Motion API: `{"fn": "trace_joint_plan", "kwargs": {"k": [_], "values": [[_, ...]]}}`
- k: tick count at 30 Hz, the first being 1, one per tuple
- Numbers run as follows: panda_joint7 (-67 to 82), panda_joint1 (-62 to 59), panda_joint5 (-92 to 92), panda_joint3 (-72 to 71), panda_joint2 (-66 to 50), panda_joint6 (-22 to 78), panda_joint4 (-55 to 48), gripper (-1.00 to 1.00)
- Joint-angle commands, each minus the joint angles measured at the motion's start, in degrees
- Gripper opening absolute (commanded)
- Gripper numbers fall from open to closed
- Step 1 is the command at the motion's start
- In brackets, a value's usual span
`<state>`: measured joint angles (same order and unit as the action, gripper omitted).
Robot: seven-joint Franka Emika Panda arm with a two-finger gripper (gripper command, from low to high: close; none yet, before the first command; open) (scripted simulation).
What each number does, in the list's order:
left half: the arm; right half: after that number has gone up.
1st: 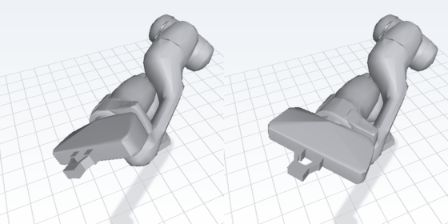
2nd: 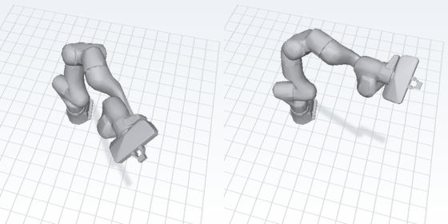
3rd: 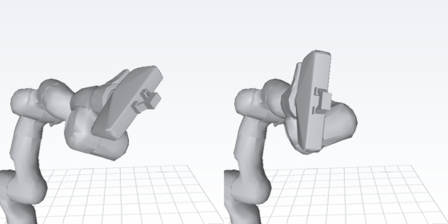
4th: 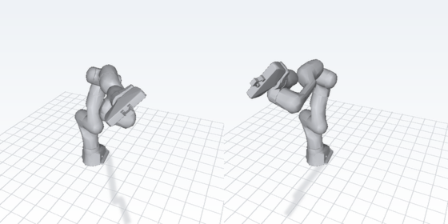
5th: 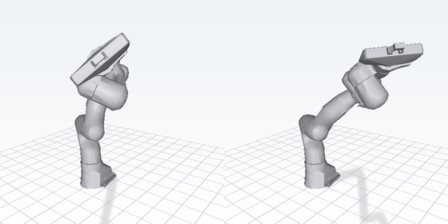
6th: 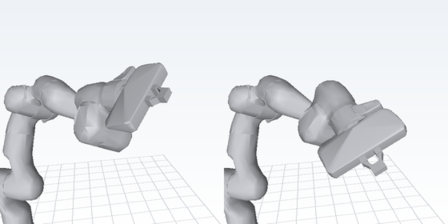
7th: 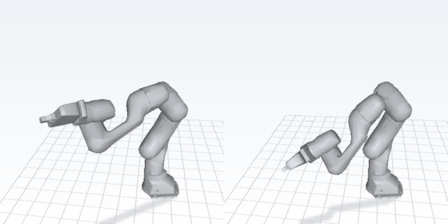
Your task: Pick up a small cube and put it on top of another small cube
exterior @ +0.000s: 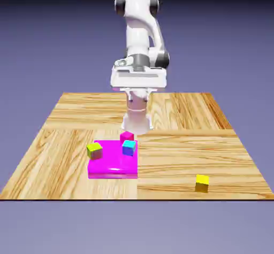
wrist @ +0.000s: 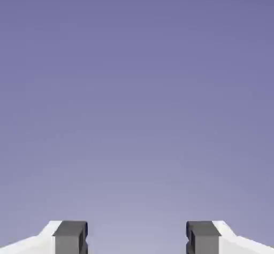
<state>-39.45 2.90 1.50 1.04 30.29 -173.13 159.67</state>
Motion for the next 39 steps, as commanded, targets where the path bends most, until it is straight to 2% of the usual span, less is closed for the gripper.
{"fn": "trace_joint_plan", "kwargs": {"k": [1,28,30,35,36,39], "values": [[2.50,1.84,1.24,0.86,-1.96,0.73,-1.11,0.00],[69.77,51.38,34.80,24.07,-54.89,20.37,-30.91,0.00],[70.20,51.69,35.01,24.21,-55.23,20.50,-31.10,0.00],[76.48,46.03,43.22,16.48,-65.25,14.90,-35.51,0.00],[76.48,46.03,43.22,16.48,-65.25,14.90,-35.51,-1.00],[73.88,48.37,39.82,19.68,-61.10,17.22,-33.69,-1.00]]}}
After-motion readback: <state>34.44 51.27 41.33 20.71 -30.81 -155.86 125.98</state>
